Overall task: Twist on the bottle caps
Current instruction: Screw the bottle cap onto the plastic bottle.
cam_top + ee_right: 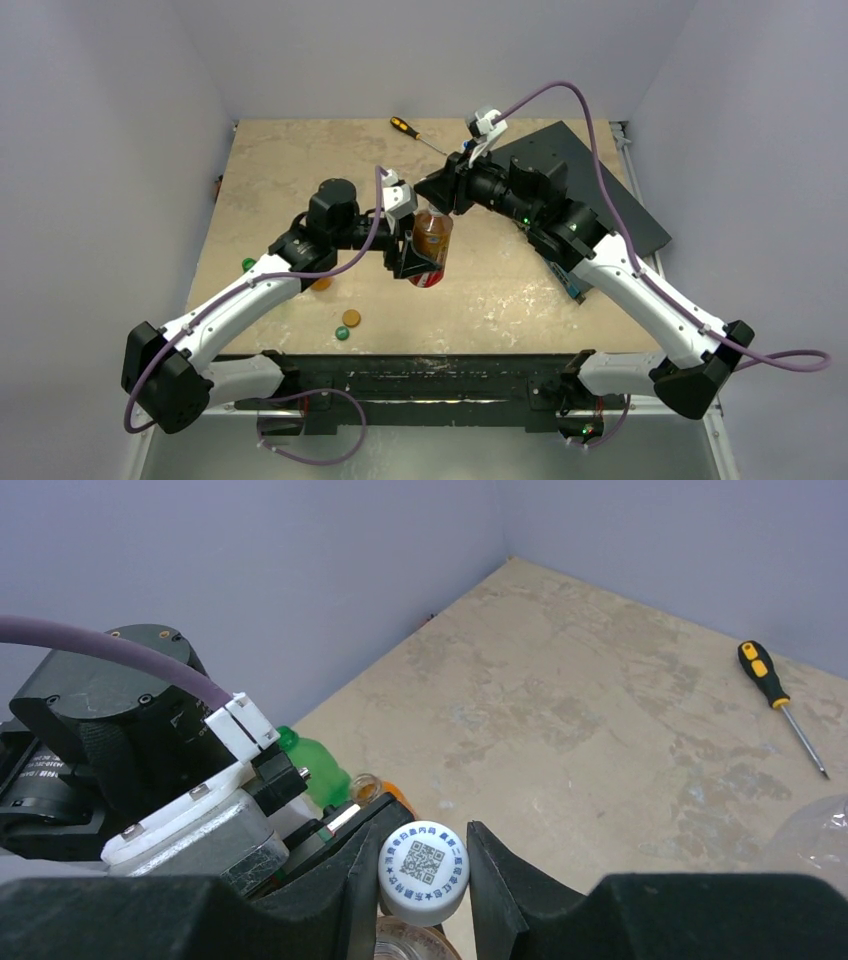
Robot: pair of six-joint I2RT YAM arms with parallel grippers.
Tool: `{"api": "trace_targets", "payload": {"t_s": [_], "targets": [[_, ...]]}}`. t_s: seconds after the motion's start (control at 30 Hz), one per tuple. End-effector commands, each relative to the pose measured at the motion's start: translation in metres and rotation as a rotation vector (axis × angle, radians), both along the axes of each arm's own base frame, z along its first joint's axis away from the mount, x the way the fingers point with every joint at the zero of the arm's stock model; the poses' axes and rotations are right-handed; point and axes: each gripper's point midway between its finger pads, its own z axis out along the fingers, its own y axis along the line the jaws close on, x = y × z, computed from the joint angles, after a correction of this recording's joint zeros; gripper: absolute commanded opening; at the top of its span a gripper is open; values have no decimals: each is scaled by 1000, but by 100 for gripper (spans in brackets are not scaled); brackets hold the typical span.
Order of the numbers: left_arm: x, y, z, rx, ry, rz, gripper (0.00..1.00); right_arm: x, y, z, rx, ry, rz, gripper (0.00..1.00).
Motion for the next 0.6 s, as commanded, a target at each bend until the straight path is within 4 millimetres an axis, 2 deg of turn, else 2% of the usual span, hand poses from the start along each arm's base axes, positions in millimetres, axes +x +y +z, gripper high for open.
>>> {"api": "trace_targets", "payload": {"t_s": [0.0, 0.17, 0.3, 0.57], "targets": [[0, -4, 23, -56, -51, -26, 0, -3, 1, -4, -28, 12, 29, 3], [13, 4, 2, -10, -13, 35, 0, 1, -12, 0, -17, 57, 18, 3], [15, 8, -2, -19, -5, 41, 0, 0, -22, -3, -9, 94, 56, 3], [10, 6, -5, -19, 5, -7, 0, -10, -15, -6, 18, 138, 148, 4]]}}
